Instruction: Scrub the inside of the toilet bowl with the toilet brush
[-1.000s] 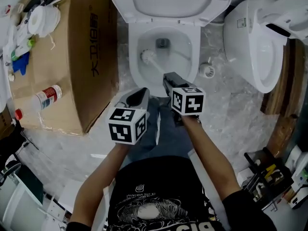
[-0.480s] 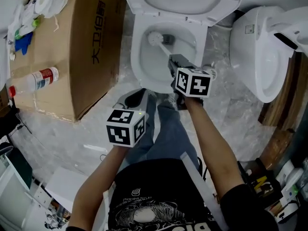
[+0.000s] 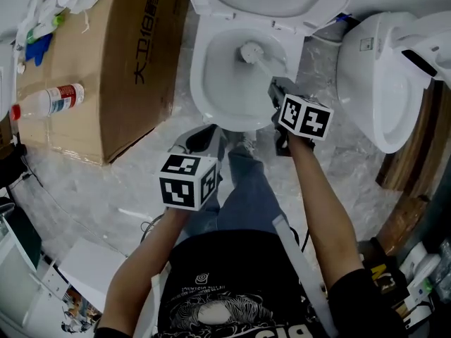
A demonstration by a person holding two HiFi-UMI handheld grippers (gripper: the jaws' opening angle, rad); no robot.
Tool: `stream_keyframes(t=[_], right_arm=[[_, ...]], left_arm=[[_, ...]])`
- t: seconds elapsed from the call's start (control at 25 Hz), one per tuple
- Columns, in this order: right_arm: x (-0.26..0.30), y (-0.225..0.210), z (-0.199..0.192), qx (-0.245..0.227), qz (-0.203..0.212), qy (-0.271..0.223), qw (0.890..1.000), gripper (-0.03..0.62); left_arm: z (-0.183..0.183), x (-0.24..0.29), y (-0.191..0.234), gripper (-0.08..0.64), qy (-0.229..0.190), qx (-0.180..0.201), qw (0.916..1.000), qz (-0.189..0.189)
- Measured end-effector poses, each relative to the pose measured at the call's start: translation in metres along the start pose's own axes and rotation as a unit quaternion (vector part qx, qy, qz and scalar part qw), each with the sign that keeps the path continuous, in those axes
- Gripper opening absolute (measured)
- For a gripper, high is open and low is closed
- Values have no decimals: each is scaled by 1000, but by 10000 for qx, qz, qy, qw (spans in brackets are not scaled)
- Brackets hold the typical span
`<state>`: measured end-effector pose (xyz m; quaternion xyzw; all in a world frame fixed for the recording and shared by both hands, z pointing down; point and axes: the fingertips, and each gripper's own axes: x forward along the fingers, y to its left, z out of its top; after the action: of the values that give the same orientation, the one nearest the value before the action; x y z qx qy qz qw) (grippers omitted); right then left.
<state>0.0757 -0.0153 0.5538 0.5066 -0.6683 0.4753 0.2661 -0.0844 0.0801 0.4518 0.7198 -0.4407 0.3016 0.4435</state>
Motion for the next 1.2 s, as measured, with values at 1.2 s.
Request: stream_keyframes(t=[1.2], right_arm=[[-50,39,-130,-15,593,788,9951,151]], left_arm=[[-4,9,-41,-8,16,501,9985,-227]])
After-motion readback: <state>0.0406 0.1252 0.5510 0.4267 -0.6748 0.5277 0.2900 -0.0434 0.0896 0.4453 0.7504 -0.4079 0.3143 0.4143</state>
